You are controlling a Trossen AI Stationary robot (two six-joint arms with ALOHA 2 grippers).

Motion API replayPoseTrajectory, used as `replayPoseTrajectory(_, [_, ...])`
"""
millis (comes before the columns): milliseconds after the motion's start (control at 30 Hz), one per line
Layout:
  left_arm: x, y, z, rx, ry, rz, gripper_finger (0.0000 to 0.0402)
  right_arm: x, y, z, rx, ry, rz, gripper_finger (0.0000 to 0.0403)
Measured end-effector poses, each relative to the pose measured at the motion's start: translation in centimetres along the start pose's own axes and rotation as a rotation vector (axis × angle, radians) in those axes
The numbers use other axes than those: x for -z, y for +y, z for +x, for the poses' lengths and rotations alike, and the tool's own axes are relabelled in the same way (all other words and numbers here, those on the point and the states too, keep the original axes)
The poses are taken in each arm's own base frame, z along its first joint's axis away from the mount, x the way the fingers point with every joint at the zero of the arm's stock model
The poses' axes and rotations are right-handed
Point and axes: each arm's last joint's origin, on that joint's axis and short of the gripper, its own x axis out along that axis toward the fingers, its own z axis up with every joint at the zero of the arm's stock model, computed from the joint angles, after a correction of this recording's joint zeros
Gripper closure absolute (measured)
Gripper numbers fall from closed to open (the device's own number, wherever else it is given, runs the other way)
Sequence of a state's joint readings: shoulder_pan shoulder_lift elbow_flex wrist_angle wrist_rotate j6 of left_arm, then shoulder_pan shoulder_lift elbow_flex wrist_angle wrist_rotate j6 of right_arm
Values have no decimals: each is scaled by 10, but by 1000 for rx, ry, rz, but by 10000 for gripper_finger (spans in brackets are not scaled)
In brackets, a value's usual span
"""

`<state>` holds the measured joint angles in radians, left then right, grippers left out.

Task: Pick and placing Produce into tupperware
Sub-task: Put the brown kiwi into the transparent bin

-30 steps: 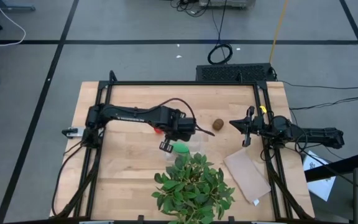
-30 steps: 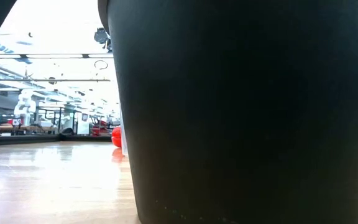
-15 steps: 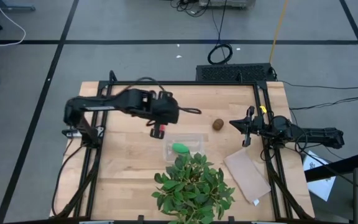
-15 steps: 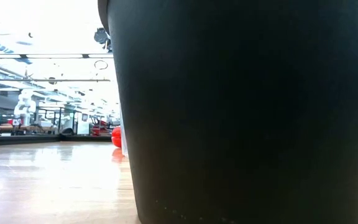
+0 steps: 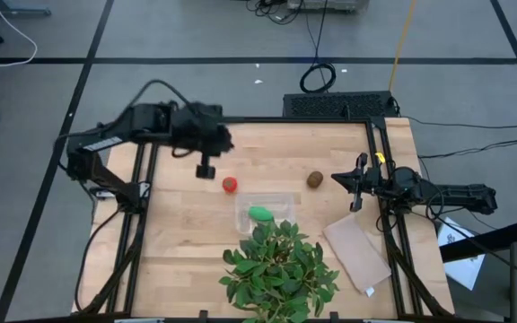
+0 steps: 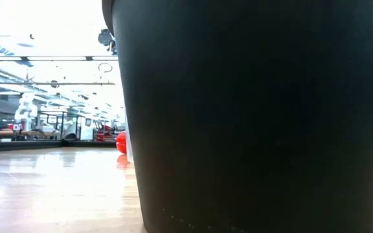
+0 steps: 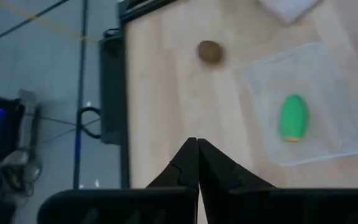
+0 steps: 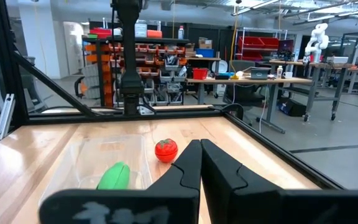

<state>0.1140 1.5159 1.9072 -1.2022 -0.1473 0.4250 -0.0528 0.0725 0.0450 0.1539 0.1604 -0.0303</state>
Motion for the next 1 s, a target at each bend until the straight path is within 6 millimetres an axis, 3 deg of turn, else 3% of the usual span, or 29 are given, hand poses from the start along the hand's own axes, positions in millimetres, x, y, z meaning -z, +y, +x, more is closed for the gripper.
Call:
replayPoseTrajectory(433, [41, 52, -30, -10, -45, -131, 401, 0, 0, 0, 0, 0, 11, 403])
replayPoseTrajectory(633, [48, 59, -35, 64, -98, -173, 401, 0, 0, 0, 0, 1, 11, 403])
replayPoseTrajectory(800, [45, 69, -37, 186, -266, -333, 401, 0, 0, 0, 0, 1, 11, 403])
replayPoseTrajectory(1000, [40, 49, -21, 132, -243, -304, 401, 1, 0, 0, 0, 7, 13, 403])
